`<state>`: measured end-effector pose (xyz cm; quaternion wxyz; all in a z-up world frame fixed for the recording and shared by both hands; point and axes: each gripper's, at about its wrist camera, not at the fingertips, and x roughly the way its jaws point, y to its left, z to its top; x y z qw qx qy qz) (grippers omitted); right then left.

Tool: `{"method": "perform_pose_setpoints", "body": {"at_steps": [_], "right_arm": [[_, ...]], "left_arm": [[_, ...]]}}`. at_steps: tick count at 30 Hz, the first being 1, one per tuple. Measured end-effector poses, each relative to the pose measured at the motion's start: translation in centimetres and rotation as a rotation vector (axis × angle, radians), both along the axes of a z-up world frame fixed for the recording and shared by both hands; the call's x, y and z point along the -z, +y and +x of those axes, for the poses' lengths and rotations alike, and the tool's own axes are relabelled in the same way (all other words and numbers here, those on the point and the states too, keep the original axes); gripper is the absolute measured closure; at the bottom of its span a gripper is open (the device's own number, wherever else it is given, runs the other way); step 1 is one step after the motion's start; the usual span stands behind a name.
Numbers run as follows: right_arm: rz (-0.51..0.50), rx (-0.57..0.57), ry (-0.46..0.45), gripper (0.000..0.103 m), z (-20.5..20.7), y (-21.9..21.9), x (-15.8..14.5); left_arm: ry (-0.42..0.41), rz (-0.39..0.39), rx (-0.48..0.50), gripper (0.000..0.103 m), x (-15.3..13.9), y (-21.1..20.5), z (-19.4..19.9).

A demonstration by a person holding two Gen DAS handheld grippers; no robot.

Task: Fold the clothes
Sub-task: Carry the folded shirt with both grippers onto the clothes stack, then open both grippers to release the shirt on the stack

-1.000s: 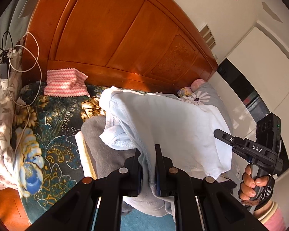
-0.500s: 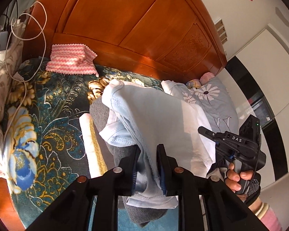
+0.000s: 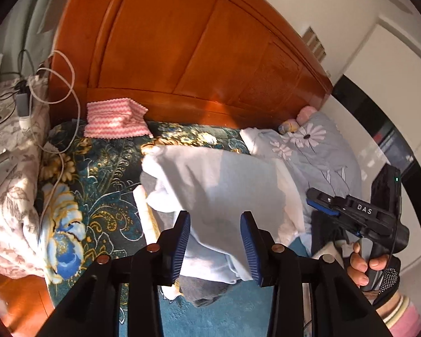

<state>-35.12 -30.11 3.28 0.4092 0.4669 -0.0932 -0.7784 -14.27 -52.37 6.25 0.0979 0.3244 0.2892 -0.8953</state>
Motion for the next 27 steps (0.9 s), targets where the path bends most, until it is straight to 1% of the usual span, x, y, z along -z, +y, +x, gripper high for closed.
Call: {"method": "perform_pose_setpoints", "body": {"at_steps": [2, 4, 6, 8, 10, 12, 14, 15, 16, 18, 23, 24, 25, 27], "right_arm": [[0.019, -0.057, 0.009, 0.08, 1.6, -1.2, 0.2], [0.053, -0.107, 0.025, 0.08, 3.0, -2.6, 0.8], [0.093, -0.125, 0.039, 0.08, 3.8, -3.5, 1.7], [0.134, -0.115, 0.042, 0.08, 4.2, -4.1, 2.7], [0.146, -0.099, 0.054, 0.08, 4.6, -3.8, 3.0], [0.145, -0.11, 0.129, 0.08, 6.0, -3.3, 2.0], [0.149, -0.124, 0.217, 0.078, 7.8, -2.6, 0.9], [0.145, -0.131, 0.242, 0.066, 8.7, -2.1, 0.5], [0.138, -0.135, 0.255, 0.052, 9.5, -1.6, 0.3], [0.123, -0.139, 0.264, 0.046, 10.9, -0.5, 0.1], [0.128, -0.121, 0.238, 0.031, 12.4, 2.0, 0.4], [0.133, -0.115, 0.234, 0.023, 12.6, 2.4, 0.5], [0.138, -0.108, 0.23, 0.02, 12.7, 2.9, 0.6], [0.146, -0.104, 0.227, 0.016, 13.0, 3.5, 0.6]], "left_arm": [[-0.032, -0.036, 0.036, 0.061, 0.6, 1.3, -1.1], [-0.067, -0.038, 0.041, 0.061, 2.0, 1.8, -2.1], [-0.098, -0.035, 0.02, 0.061, 3.3, 1.9, -2.5], [-0.092, -0.054, 0.007, 0.061, 3.1, 2.3, -2.1], [-0.075, -0.082, 0.033, 0.061, 2.5, 3.3, -1.3], [-0.077, -0.118, 0.045, 0.059, 1.9, 4.3, -0.7], [-0.081, -0.137, 0.048, 0.052, 1.6, 5.3, -0.1], [-0.083, -0.147, 0.05, 0.047, 1.4, 5.8, 0.1], [-0.095, -0.15, 0.045, 0.042, 1.5, 6.2, 0.3], [-0.12, -0.157, 0.034, 0.037, 1.5, 7.1, 0.6], [-0.127, -0.16, 0.017, 0.03, 1.7, 8.8, 1.5], [-0.127, -0.165, 0.014, 0.026, 1.7, 9.1, 1.7], [-0.126, -0.172, 0.009, 0.022, 1.6, 9.4, 1.9], [-0.129, -0.182, -0.006, 0.018, 1.5, 9.7, 2.1]]}}
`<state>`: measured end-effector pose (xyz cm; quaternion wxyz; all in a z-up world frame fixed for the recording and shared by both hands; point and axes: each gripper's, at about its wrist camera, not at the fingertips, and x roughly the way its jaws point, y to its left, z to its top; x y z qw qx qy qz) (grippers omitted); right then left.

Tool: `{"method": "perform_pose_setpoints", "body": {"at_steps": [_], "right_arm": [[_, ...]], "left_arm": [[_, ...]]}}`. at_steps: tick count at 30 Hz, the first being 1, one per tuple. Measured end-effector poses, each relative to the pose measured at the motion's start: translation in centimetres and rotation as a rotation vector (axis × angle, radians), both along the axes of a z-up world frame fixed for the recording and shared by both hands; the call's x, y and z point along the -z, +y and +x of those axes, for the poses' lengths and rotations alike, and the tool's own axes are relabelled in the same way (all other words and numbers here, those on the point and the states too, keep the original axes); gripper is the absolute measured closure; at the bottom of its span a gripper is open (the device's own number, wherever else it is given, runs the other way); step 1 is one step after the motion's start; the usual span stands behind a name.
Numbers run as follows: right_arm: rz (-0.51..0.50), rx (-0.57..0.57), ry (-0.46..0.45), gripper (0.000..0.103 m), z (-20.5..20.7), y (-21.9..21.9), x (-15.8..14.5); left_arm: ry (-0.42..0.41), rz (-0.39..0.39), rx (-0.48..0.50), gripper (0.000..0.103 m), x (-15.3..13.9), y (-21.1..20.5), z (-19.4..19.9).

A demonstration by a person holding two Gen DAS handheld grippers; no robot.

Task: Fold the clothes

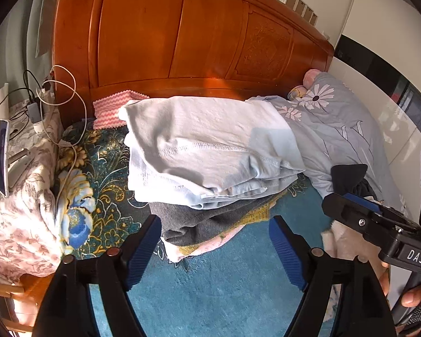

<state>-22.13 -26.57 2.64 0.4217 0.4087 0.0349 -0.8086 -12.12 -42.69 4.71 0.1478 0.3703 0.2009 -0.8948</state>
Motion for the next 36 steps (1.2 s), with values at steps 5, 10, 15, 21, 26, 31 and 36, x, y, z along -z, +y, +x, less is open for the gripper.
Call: {"method": "perform_pose_setpoints", "body": {"at_steps": [5, 10, 15, 21, 26, 31, 36], "right_arm": [[0.022, 0.004, 0.012, 0.012, 0.8, 1.1, 0.2], [0.022, 0.017, 0.053, 0.0, 1.6, 1.5, 1.0], [0.03, 0.038, 0.09, 0.0, 1.9, 1.6, 2.6], [0.041, 0.056, 0.132, 0.0, 2.2, 1.0, 4.3], [0.053, 0.076, 0.175, 0.0, 2.7, 0.6, 5.7], [0.057, 0.079, 0.192, 0.0, 3.0, 0.1, 6.8], [0.051, 0.08, 0.212, 0.0, 3.2, -0.1, 7.2]], "left_arm": [[-0.01, 0.001, -0.017, 0.003, 0.3, 0.3, 0.5], [-0.011, -0.017, -0.021, 0.0, 1.2, 0.2, 1.1], [-0.018, -0.052, -0.035, 0.0, 2.6, 0.1, 1.4], [-0.047, -0.101, -0.074, 0.0, 5.1, -0.1, 1.4], [-0.012, -0.165, -0.104, 0.0, 6.1, -0.1, 1.7], [-0.015, -0.171, -0.108, 0.0, 7.0, -0.1, 1.6], [-0.007, -0.159, -0.117, 0.0, 7.5, -0.1, 1.6]]}}
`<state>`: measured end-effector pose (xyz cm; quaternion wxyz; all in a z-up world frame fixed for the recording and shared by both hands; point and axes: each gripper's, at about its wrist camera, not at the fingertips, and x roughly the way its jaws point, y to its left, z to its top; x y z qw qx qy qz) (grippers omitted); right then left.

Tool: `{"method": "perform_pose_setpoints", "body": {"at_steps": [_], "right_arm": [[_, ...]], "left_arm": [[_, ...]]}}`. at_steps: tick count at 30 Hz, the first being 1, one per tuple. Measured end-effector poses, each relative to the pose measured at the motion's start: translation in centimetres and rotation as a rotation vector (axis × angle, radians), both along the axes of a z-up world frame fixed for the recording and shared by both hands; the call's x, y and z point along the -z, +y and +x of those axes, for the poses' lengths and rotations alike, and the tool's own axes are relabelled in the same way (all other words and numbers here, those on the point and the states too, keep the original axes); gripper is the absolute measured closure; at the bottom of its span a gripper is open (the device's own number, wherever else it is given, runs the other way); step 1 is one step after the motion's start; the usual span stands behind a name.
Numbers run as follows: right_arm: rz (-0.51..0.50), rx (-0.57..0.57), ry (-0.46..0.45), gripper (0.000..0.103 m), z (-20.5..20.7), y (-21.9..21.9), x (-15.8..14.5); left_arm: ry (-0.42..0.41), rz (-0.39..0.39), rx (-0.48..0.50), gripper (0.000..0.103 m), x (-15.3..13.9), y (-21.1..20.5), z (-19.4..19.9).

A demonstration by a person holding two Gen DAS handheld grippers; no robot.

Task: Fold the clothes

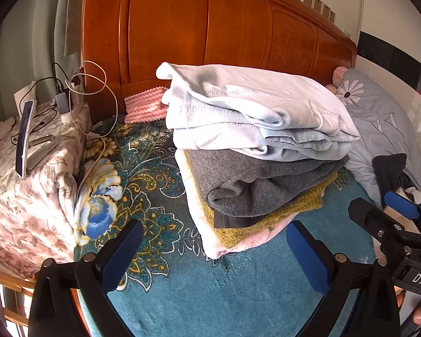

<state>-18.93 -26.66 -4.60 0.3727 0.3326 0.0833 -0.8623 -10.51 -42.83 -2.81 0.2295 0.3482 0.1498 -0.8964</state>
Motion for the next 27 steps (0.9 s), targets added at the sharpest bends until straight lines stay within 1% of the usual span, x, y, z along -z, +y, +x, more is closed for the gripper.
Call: {"method": "perform_pose_setpoints", "body": {"at_steps": [2, 7, 12, 17, 22, 27], "right_arm": [[0.003, -0.004, 0.005, 0.0, 0.12, -0.03, 0.07], [0.009, -0.015, 0.015, 0.0, 0.36, -0.11, 0.17], [0.007, -0.017, 0.013, 0.0, 0.48, -0.23, 0.29], [0.012, -0.027, 0.011, 0.0, 0.76, -0.59, 0.39], [0.011, -0.031, 0.012, 0.0, 0.85, -0.77, 0.27], [0.011, -0.036, 0.006, 0.0, 0.97, -0.8, 0.28]], "left_arm": [[0.001, -0.008, 0.002, 0.0, 0.07, 0.16, 0.04], [0.0, 0.001, -0.003, 0.0, 0.22, 0.05, 0.16], [0.005, 0.057, -0.021, 0.0, 0.52, -0.52, 0.14], [0.008, 0.04, -0.032, 0.0, 0.35, -0.57, 0.15], [0.009, 0.04, -0.031, 0.0, 0.29, -0.61, 0.16], [0.005, 0.055, -0.042, 0.0, 0.52, -0.74, 0.08]]}}
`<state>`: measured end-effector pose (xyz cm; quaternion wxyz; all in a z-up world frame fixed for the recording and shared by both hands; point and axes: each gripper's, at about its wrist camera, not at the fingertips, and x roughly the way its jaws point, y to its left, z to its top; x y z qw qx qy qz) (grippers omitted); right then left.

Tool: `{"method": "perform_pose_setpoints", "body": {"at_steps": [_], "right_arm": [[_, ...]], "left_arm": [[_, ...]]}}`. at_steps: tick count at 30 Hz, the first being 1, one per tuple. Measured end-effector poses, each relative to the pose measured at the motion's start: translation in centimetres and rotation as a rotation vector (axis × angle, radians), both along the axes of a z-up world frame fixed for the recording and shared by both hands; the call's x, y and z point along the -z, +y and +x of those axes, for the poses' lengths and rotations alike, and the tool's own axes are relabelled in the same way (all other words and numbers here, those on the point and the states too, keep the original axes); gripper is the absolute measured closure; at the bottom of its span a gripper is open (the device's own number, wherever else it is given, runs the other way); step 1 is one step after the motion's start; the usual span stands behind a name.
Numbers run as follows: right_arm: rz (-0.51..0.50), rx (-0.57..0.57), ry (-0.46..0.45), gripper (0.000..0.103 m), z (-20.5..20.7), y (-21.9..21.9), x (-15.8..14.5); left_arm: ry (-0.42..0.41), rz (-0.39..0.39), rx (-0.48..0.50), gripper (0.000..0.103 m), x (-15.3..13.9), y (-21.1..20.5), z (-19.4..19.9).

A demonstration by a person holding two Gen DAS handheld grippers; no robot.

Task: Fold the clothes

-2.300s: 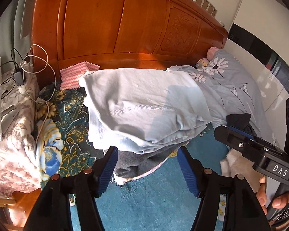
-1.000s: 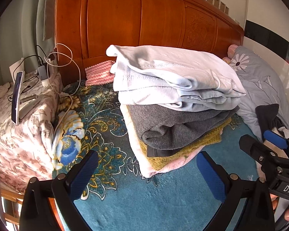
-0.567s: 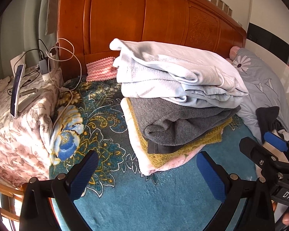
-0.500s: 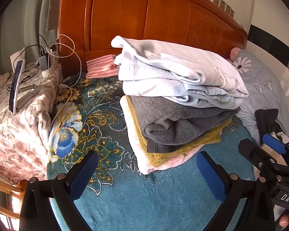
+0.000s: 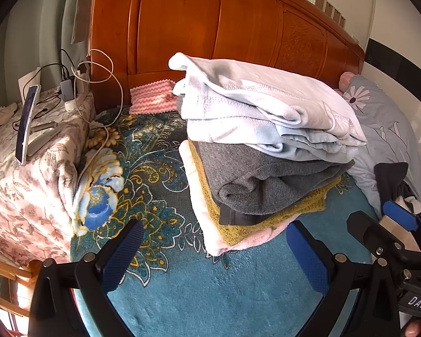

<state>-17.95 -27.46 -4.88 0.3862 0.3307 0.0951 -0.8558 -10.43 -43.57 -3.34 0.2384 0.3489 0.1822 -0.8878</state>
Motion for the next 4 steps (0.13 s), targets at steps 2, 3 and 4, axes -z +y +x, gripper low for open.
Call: {"method": "perform_pose_setpoints", "body": {"at_steps": [2, 3, 4], "right_arm": [[0.002, -0.007, -0.004, 0.0, 0.1, -0.08, 0.06], [0.002, -0.009, -0.006, 0.0, 0.13, -0.13, 0.09], [0.002, -0.01, -0.006, 0.0, 0.15, -0.15, 0.09]], "left_arm": [[0.0, -0.002, 0.002, 0.0, 0.01, -0.03, -0.03], [0.0, -0.004, 0.003, 0.0, 0.01, -0.04, -0.04], [0.0, -0.005, 0.005, 0.0, 0.02, -0.05, -0.06]]}}
